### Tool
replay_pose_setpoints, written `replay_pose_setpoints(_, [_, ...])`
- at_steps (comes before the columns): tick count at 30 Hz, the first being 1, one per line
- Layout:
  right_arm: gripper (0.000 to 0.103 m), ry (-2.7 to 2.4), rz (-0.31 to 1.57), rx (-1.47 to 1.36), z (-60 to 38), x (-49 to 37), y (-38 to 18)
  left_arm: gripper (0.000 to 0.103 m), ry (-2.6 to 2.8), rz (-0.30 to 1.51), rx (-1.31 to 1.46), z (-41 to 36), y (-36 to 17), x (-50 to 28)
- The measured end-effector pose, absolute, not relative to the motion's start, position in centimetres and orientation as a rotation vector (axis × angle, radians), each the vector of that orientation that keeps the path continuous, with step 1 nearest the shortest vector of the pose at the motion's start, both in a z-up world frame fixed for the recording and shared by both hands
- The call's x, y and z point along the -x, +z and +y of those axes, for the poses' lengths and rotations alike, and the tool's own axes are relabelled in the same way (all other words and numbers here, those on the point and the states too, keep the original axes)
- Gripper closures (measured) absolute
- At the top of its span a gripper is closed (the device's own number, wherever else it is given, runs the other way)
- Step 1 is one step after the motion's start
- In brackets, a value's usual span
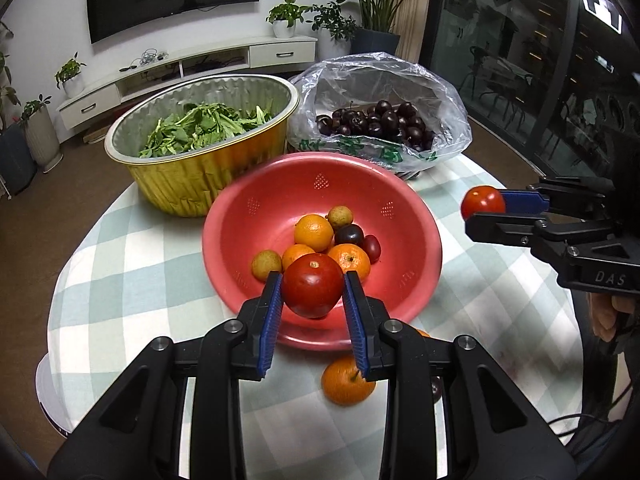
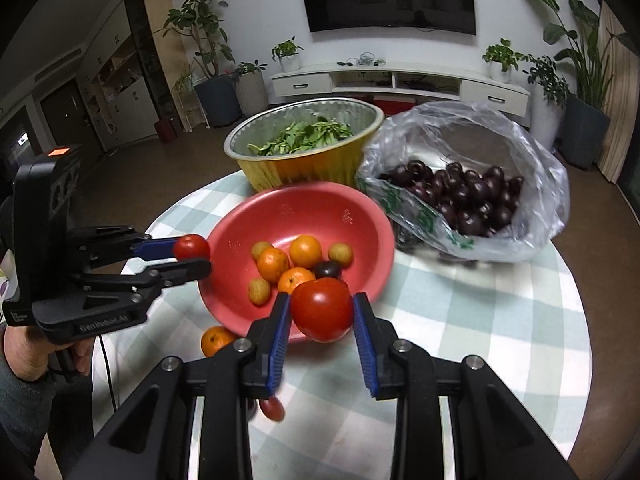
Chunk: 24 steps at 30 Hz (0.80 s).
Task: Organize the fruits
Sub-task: 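Carry both red tomatoes over the red bowl and open both tools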
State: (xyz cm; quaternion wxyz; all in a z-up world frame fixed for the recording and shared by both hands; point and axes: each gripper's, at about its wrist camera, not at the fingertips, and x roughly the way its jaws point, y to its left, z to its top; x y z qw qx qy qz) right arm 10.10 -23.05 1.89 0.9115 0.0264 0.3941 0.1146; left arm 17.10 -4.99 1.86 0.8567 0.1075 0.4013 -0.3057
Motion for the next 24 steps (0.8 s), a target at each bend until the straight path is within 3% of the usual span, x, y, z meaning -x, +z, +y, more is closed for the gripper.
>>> replay_pose_setpoints(24, [0.069,0.176,0.894,0.064,-19.8,-16.9,-2.1,0.075,-0.618,0.883,-0.25,-7.1,-2.9,-20.8])
